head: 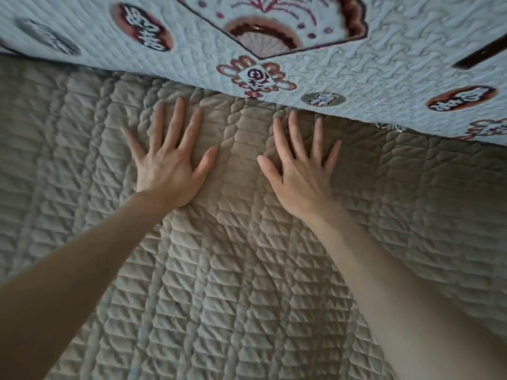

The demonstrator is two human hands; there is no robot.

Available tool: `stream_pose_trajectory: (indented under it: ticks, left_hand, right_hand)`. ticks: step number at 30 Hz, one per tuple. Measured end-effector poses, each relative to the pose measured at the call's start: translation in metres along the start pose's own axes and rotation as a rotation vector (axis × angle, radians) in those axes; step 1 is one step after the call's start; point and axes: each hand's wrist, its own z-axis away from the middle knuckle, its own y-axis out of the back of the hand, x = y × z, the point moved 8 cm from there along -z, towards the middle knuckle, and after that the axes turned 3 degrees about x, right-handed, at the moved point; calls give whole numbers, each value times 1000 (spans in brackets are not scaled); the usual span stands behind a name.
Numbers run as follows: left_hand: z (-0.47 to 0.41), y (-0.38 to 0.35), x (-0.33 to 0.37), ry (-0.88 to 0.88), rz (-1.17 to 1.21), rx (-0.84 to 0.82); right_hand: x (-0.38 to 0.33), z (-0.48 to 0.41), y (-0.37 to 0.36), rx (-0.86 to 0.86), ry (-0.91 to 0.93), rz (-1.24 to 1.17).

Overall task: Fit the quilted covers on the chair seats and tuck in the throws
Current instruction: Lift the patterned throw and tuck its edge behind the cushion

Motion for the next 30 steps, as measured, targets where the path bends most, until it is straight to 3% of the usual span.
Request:
stream_pose_trajectory:
  ticks: [4, 7, 12, 15, 30]
  left_hand:
    - [-24, -2, -42, 17, 3, -78]
    - [-38, 2, -40, 41, 32, -36]
    - [0, 9, -65, 33, 20, 23]
    - [16, 3, -107, 148, 8, -31]
    - [-51, -3, -138, 88, 17, -53]
  right_hand:
    - [-23, -21, -9, -66, -71, 43]
    - [-34, -34, -5, -45, -76, 52]
    - [-82, -9, -15, -23, 169, 100]
    - [-96, -19, -23, -43, 111, 90]
    - [-130, -83, -27, -66, 71, 158]
